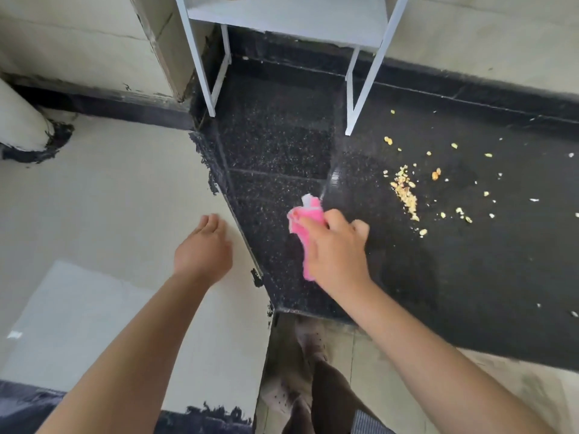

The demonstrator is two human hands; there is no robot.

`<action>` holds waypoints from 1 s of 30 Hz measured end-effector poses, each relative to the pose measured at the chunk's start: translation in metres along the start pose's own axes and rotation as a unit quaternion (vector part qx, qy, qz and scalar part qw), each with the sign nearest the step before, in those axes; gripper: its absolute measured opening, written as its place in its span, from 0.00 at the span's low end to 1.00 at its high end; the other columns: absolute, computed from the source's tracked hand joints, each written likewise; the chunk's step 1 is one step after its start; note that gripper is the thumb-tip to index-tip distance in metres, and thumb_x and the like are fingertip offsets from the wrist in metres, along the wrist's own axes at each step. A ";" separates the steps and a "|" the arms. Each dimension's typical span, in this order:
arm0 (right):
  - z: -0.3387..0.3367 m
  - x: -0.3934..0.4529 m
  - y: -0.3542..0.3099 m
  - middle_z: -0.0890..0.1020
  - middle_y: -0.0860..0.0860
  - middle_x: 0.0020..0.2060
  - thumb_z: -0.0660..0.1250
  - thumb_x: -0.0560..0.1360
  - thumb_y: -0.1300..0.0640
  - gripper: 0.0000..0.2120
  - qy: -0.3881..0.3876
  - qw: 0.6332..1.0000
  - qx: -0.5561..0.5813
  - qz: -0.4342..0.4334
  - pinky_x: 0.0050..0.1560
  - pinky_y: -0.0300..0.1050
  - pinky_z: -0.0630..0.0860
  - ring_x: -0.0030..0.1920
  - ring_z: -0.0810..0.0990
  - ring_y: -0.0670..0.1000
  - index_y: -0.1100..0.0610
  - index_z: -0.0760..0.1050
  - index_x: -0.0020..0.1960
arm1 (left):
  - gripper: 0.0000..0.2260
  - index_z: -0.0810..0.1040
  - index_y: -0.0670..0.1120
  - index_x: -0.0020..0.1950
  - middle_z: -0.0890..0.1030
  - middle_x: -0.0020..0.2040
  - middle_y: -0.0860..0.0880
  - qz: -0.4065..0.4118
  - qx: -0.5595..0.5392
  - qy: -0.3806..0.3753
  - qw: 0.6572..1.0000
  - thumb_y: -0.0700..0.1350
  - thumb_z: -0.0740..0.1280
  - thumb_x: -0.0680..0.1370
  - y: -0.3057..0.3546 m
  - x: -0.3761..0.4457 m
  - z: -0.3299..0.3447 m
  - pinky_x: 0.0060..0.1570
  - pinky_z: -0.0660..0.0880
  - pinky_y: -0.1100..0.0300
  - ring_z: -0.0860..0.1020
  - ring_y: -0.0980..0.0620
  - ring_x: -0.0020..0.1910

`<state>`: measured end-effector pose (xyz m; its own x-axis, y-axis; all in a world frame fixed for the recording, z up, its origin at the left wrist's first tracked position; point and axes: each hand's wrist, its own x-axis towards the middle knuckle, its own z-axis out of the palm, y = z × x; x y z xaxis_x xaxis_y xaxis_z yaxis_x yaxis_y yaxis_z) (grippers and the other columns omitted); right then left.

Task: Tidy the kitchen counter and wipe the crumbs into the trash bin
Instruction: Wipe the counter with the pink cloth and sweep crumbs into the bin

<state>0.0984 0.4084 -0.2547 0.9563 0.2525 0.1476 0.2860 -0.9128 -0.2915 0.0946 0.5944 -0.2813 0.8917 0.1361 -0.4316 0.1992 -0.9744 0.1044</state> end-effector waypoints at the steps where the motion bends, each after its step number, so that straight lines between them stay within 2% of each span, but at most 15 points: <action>1: 0.010 -0.005 -0.010 0.78 0.55 0.36 0.77 0.52 0.67 0.29 -0.029 0.999 0.004 -0.014 0.41 0.43 0.47 0.34 0.78 0.56 0.54 0.81 0.53 | 0.22 0.53 0.41 0.76 0.52 0.78 0.49 -0.001 -0.004 -0.001 1.000 0.43 0.49 0.82 -0.001 0.001 -0.002 0.70 0.62 0.54 0.49 0.53 0.78; 4: 0.037 -0.023 -0.022 0.78 0.56 0.40 0.76 0.58 0.65 0.25 -0.113 0.993 -0.014 0.019 0.47 0.49 0.63 0.39 0.78 0.58 0.57 0.79 0.55 | 0.23 0.50 0.42 0.77 0.50 0.78 0.50 -0.006 -0.006 -0.018 1.000 0.43 0.50 0.82 -0.002 0.001 -0.004 0.71 0.61 0.54 0.48 0.53 0.78; 6: 0.045 -0.034 -0.013 0.76 0.52 0.31 0.79 0.49 0.62 0.24 -0.091 0.994 -0.059 0.029 0.40 0.48 0.70 0.30 0.77 0.53 0.54 0.82 0.45 | 0.24 0.49 0.43 0.78 0.49 0.78 0.50 -0.011 -0.004 -0.028 1.000 0.44 0.51 0.82 -0.003 0.000 -0.004 0.72 0.60 0.53 0.47 0.53 0.78; 8: 0.042 -0.040 0.008 0.75 0.50 0.28 0.79 0.48 0.62 0.25 -0.060 0.995 -0.064 0.045 0.34 0.45 0.68 0.28 0.76 0.52 0.51 0.82 0.45 | 0.26 0.50 0.43 0.78 0.49 0.78 0.50 -0.020 -0.010 -0.031 0.999 0.45 0.54 0.81 -0.001 -0.001 -0.006 0.72 0.60 0.54 0.48 0.52 0.78; 10: 0.031 -0.041 0.039 0.77 0.53 0.33 0.74 0.59 0.62 0.24 -0.042 0.993 -0.066 0.085 0.41 0.47 0.57 0.35 0.78 0.56 0.48 0.80 0.54 | 0.26 0.51 0.43 0.77 0.51 0.78 0.48 -0.022 -0.020 -0.012 0.999 0.46 0.55 0.81 0.008 -0.008 -0.008 0.74 0.56 0.56 0.51 0.51 0.77; 12: 0.015 -0.035 0.083 0.74 0.55 0.38 0.63 0.69 0.63 0.19 -0.034 0.984 -0.083 0.154 0.43 0.45 0.49 0.43 0.77 0.59 0.52 0.77 0.59 | 0.26 0.51 0.43 0.77 0.52 0.78 0.48 -0.012 -0.033 0.017 0.999 0.47 0.54 0.82 0.025 -0.022 -0.005 0.75 0.50 0.59 0.51 0.51 0.77; 14: 0.000 -0.023 0.125 0.69 0.56 0.42 0.60 0.72 0.66 0.16 -0.037 0.970 -0.054 0.236 0.48 0.48 0.56 0.49 0.75 0.62 0.60 0.76 0.58 | 0.25 0.50 0.44 0.78 0.50 0.78 0.49 0.012 -0.054 0.027 0.998 0.47 0.53 0.82 0.046 -0.044 0.003 0.75 0.47 0.62 0.48 0.53 0.78; 16: -0.011 -0.011 0.154 0.72 0.59 0.48 0.60 0.72 0.67 0.14 -0.057 0.960 -0.064 0.265 0.57 0.51 0.60 0.54 0.73 0.62 0.62 0.76 0.56 | 0.25 0.49 0.45 0.78 0.47 0.78 0.50 0.034 -0.060 0.016 0.997 0.48 0.51 0.83 0.065 -0.063 0.015 0.74 0.44 0.63 0.45 0.54 0.78; 18: -0.022 -0.006 0.156 0.74 0.60 0.54 0.60 0.72 0.66 0.18 -0.062 0.967 -0.082 0.235 0.59 0.49 0.58 0.55 0.73 0.59 0.58 0.76 0.60 | 0.24 0.49 0.44 0.78 0.46 0.78 0.49 0.038 -0.056 0.002 0.998 0.47 0.50 0.83 0.079 -0.075 0.030 0.75 0.43 0.63 0.44 0.53 0.78; 21: -0.036 -0.009 0.121 0.73 0.58 0.56 0.60 0.72 0.61 0.24 -0.060 0.984 -0.032 0.163 0.53 0.46 0.53 0.55 0.71 0.58 0.50 0.71 0.67 | 0.23 0.50 0.43 0.77 0.47 0.78 0.47 0.004 -0.048 -0.006 0.999 0.45 0.49 0.83 0.090 -0.083 0.046 0.75 0.43 0.60 0.43 0.50 0.78; 23: -0.034 -0.022 0.080 0.75 0.57 0.52 0.65 0.70 0.60 0.25 -0.060 0.992 -0.012 0.106 0.48 0.45 0.52 0.51 0.72 0.58 0.49 0.72 0.66 | 0.22 0.52 0.42 0.77 0.47 0.78 0.45 -0.024 -0.034 -0.003 0.999 0.43 0.49 0.83 0.092 -0.089 0.049 0.76 0.44 0.58 0.43 0.49 0.78; 25: -0.022 -0.038 0.041 0.78 0.56 0.43 0.76 0.58 0.63 0.31 -0.051 0.998 0.011 0.034 0.44 0.46 0.54 0.42 0.76 0.58 0.52 0.77 0.61 | 0.23 0.53 0.42 0.77 0.47 0.78 0.46 -0.054 -0.032 0.012 0.998 0.41 0.50 0.82 0.089 -0.095 0.048 0.76 0.44 0.58 0.43 0.49 0.78; 26: -0.019 -0.043 0.024 0.78 0.56 0.43 0.77 0.56 0.64 0.33 -0.076 0.997 0.031 0.005 0.46 0.46 0.54 0.42 0.77 0.58 0.55 0.77 0.61 | 0.23 0.53 0.43 0.77 0.48 0.78 0.47 -0.067 -0.032 0.021 0.997 0.40 0.50 0.81 0.088 -0.098 0.047 0.76 0.44 0.58 0.43 0.50 0.78; 28: -0.003 -0.057 0.004 0.76 0.58 0.50 0.73 0.63 0.64 0.30 -0.148 0.986 0.069 -0.015 0.55 0.49 0.55 0.50 0.76 0.59 0.58 0.72 0.65 | 0.24 0.53 0.44 0.77 0.49 0.78 0.48 -0.077 -0.029 0.028 0.996 0.40 0.51 0.81 0.085 -0.106 0.046 0.75 0.44 0.59 0.44 0.51 0.78; 30: 0.005 -0.068 0.002 0.77 0.57 0.49 0.72 0.64 0.64 0.22 -0.168 0.985 0.046 -0.007 0.58 0.54 0.63 0.49 0.77 0.59 0.60 0.77 0.57 | 0.25 0.51 0.44 0.77 0.49 0.78 0.49 -0.072 -0.023 0.015 0.997 0.39 0.52 0.81 0.083 -0.112 0.049 0.76 0.44 0.59 0.44 0.51 0.78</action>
<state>0.0343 0.3911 -0.2697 0.9142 0.3706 -0.1640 0.2884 -0.8793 -0.3790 -0.0088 0.4899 -0.2682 0.8638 0.2801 -0.4187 0.3444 -0.9350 0.0851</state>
